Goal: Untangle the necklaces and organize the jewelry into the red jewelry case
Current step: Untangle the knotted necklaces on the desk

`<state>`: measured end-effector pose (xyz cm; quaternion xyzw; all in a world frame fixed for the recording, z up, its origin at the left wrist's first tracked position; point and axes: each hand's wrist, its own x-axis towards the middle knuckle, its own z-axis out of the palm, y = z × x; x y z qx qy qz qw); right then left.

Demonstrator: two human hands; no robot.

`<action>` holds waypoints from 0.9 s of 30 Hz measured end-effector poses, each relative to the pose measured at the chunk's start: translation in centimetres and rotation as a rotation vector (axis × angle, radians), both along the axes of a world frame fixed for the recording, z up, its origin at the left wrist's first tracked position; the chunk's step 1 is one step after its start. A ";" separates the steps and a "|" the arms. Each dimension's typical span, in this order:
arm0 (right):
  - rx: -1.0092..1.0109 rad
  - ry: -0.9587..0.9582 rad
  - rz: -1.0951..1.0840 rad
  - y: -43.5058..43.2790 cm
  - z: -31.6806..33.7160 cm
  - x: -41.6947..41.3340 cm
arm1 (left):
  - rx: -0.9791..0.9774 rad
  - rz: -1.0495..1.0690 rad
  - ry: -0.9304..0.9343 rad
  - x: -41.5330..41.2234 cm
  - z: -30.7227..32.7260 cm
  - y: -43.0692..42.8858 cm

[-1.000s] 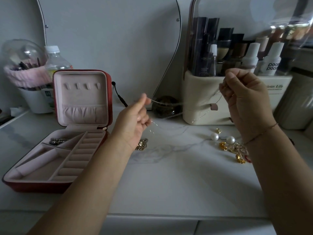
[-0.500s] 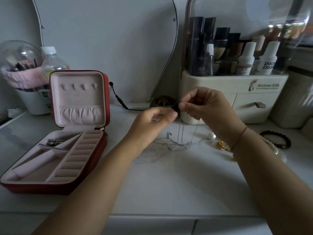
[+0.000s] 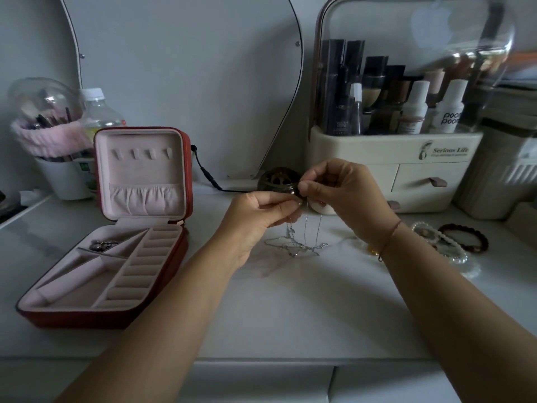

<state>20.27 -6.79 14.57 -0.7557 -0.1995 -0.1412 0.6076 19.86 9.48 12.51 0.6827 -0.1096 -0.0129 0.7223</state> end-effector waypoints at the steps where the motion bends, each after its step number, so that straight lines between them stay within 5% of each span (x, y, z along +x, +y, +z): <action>1: 0.036 0.008 -0.031 -0.2 0.1 0.1 | -0.021 0.035 0.013 0.0 0.1 0.3; 17: 0.210 -0.102 -0.038 -1.6 8.5 -2.1 | -0.126 0.199 -0.165 0.1 6.5 4.3; 23: 0.213 -0.115 -0.018 -1.7 9.5 -2.8 | 0.024 0.154 -0.129 -0.5 4.8 4.2; 27: 0.095 -0.043 -0.015 -2.0 9.1 -3.0 | 0.368 0.061 -0.119 -0.9 2.6 4.5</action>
